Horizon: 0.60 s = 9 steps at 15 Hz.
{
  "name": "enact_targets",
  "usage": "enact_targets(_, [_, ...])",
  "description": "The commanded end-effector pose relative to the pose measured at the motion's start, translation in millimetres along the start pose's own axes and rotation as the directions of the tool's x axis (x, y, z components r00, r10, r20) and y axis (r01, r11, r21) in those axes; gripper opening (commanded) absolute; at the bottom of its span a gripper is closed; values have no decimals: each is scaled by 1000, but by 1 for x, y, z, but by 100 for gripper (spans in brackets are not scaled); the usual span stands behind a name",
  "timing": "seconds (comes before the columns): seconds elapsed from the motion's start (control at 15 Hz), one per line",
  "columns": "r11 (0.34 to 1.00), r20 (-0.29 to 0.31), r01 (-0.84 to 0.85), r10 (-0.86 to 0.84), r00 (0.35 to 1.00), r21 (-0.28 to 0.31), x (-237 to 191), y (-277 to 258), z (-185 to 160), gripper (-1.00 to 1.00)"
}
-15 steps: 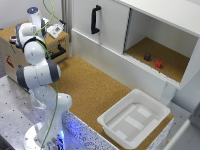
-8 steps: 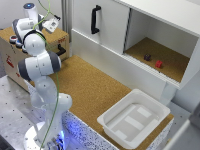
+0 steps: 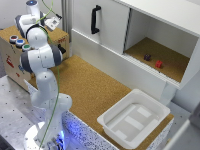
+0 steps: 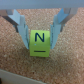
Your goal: Put the yellow object on top of the drawer
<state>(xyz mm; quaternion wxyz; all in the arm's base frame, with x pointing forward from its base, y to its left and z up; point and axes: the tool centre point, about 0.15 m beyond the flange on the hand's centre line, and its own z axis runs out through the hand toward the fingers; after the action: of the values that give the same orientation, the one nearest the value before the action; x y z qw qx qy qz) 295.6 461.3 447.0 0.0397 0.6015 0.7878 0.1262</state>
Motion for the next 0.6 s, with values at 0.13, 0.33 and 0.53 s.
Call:
enact_targets(0.13, [978,-49,-172,179,983,115,-38,-19,-59,100])
enact_targets(0.33, [930,-4,-353,356,935,102,-66,-42,-74,100])
enact_targets(0.53, [904,-2,-411,414,910,113,-85,-60,-79,100])
